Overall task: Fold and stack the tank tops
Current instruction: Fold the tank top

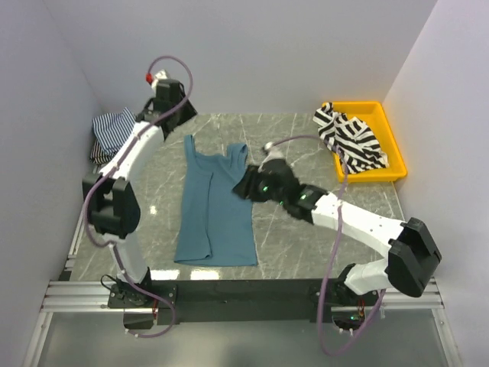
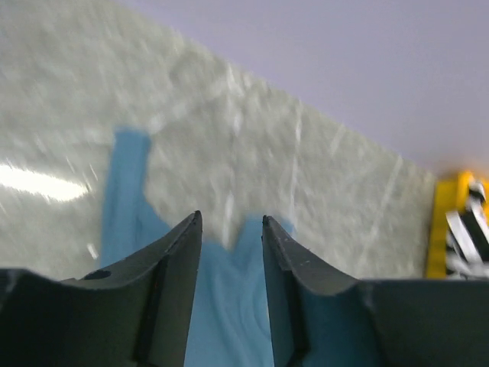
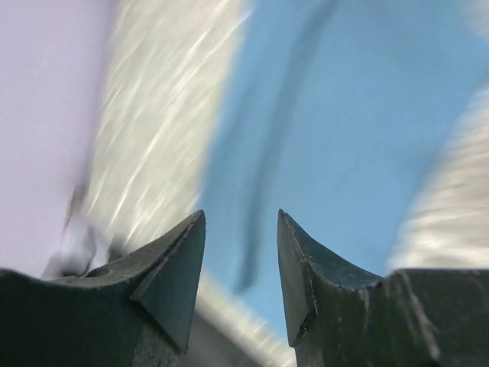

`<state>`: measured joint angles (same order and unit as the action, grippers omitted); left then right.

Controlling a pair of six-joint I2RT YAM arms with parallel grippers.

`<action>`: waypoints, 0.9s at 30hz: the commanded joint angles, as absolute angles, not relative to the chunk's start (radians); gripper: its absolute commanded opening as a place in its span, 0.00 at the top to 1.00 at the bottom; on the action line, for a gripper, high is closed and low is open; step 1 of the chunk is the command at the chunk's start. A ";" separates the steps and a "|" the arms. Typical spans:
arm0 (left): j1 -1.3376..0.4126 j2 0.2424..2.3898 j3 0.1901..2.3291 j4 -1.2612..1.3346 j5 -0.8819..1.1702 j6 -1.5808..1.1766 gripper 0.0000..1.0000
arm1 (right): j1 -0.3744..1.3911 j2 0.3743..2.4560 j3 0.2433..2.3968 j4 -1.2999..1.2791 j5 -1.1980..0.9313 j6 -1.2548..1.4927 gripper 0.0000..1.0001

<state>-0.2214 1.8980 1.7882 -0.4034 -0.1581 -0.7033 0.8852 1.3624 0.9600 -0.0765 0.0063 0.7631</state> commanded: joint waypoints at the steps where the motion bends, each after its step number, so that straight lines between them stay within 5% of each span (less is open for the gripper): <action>1: -0.346 1.769 1.605 -0.355 -0.187 -0.773 0.58 | 0.735 1.361 0.954 -0.137 0.029 0.700 0.50; 7: -0.593 1.514 1.180 -0.287 -0.270 -0.860 0.67 | 0.500 1.556 1.006 -0.078 -0.130 0.655 0.54; 13: -0.873 1.417 1.031 -0.342 -0.334 -0.906 0.72 | 0.459 1.778 1.114 -0.075 -0.199 0.623 0.56; 27: -1.256 1.606 1.055 -0.411 -0.390 -1.008 0.62 | 0.454 1.939 1.229 -0.077 -0.184 0.621 0.53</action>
<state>-1.2392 1.5940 1.0142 -0.3981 -0.3313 -0.9661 0.4557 1.9163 1.1728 -0.0906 -0.1856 0.6369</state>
